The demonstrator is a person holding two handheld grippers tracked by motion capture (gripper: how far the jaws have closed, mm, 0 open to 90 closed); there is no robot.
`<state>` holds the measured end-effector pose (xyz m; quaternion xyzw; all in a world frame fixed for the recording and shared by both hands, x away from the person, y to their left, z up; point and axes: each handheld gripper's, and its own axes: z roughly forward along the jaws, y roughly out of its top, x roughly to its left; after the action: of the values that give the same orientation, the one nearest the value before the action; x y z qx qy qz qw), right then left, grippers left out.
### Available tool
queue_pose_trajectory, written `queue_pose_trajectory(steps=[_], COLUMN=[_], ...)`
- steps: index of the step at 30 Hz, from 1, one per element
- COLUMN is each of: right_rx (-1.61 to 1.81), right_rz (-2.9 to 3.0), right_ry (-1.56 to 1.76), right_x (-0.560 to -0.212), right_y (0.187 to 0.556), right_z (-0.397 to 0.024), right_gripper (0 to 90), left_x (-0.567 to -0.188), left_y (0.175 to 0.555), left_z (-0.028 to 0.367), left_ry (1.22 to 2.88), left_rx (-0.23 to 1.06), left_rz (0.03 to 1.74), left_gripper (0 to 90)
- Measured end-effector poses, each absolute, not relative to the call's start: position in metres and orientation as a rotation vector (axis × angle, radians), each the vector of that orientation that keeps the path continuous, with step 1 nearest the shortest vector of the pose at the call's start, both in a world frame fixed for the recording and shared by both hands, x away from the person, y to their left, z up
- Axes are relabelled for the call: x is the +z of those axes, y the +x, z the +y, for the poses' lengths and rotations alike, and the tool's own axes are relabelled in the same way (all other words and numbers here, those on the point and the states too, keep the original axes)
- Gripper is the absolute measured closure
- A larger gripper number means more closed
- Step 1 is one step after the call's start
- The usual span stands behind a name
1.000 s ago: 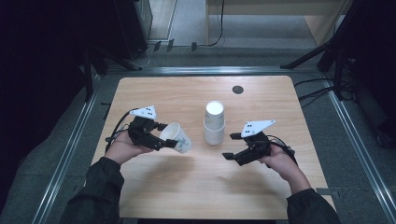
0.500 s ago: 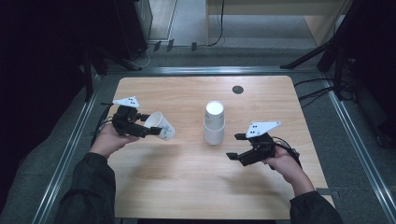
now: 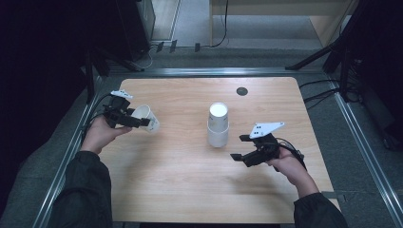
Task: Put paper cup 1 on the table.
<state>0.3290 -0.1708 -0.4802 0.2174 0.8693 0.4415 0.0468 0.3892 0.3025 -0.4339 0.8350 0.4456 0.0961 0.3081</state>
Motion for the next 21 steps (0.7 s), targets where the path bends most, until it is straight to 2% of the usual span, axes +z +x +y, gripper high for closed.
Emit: queue_pose_trajectory(steps=[7,21], right_rx=[1.337,1.319], right_rz=[2.655,2.666], right_ry=[0.657,0.671], right_x=[-0.481,-0.485], right_y=[0.328,0.323], right_z=[-0.171,-0.173], right_gripper=[20.4,20.2], left_x=[-0.443,-0.464], left_y=[0.401,0.411], left_z=[0.305,0.287], left_ry=[2.232,2.355], left_rx=[0.323,0.41], left_rz=[1.305,1.338], left_gripper=[24.5,23.8])
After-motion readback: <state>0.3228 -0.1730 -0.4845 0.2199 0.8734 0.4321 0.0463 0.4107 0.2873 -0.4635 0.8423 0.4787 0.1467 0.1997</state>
